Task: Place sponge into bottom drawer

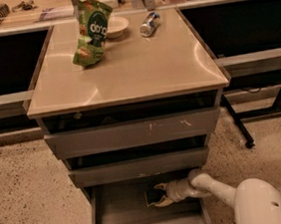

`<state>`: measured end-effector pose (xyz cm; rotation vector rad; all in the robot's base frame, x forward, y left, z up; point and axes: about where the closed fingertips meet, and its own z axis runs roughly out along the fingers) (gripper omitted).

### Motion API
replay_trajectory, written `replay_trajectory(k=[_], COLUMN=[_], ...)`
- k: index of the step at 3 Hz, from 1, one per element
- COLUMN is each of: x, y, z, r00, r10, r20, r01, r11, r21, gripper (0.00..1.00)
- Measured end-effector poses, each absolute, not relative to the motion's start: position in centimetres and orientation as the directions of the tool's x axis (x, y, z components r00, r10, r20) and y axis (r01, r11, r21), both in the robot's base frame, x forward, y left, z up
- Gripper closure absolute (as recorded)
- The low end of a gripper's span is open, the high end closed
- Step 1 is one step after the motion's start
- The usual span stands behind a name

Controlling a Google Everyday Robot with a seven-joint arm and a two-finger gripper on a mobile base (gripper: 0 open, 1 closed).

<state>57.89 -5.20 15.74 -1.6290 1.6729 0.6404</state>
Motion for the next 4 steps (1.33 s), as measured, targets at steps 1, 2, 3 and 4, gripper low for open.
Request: replay_trajectory(k=[1, 2, 3, 4], x=[57.89, 57.87, 57.27, 57.03], y=[-5.20, -5.17, -5.76, -5.59], z=[15.74, 15.72, 16.69, 16.67], r00=[0.041, 0.041, 0.044, 0.044], r10=[-0.640, -0.640, -0.648, -0.646], r20=[-0.767, -0.768, -0.761, -0.762], r01=[-0.989, -0.989, -0.986, -0.987], r11=[0.085, 0.084, 0.094, 0.092], r21=[-0.124, -0.123, -0.137, -0.135], gripper=[0.11, 0.00, 0.00, 0.00])
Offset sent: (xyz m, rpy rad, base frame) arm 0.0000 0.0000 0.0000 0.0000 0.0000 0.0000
